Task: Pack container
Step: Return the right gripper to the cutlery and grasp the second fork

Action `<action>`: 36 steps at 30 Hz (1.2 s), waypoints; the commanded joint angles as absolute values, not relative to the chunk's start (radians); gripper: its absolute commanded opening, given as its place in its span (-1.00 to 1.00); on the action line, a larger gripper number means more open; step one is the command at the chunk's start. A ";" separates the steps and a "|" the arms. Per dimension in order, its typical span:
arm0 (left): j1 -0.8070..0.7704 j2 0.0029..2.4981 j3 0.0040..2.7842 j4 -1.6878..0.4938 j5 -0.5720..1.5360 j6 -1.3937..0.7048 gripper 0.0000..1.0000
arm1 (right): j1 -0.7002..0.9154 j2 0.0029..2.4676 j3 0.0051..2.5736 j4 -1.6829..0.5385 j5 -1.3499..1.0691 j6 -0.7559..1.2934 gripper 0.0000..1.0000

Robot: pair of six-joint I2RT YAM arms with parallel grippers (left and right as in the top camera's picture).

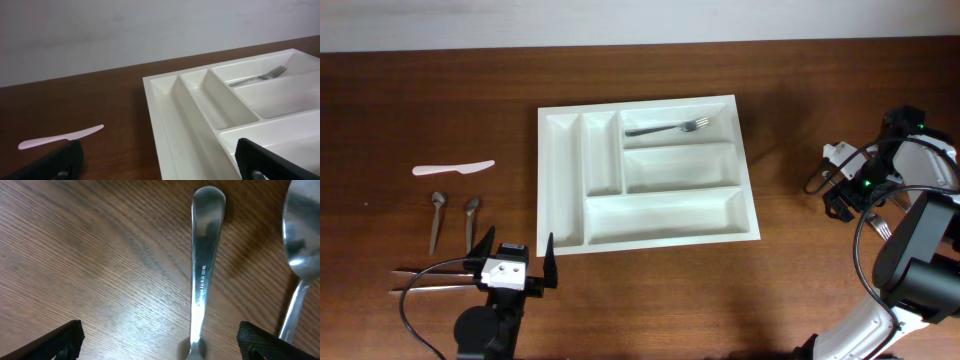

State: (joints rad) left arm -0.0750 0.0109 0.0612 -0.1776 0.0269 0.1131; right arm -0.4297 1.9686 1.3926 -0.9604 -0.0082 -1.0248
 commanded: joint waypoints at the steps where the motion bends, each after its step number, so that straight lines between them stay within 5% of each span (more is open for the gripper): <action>1: -0.069 0.006 0.053 -0.176 0.038 0.129 0.98 | -0.434 2.002 1.386 -0.958 -0.025 -1.044 0.98; 26: -0.069 0.006 0.053 -0.176 0.038 0.129 0.98 | -0.445 2.075 1.385 -0.901 0.035 -1.043 0.98; 32: -0.069 0.006 0.053 -0.176 0.038 0.129 0.98 | -0.445 2.085 1.385 -0.901 0.030 -1.043 0.60; 36: -0.069 0.006 0.053 -0.176 0.038 0.129 0.98 | -0.445 2.085 1.385 -0.899 0.031 -1.043 0.03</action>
State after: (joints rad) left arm -0.0750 0.0109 0.0612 -0.1776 0.0269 0.1131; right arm -0.4419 2.0563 1.3930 -0.9035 0.0292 -1.0386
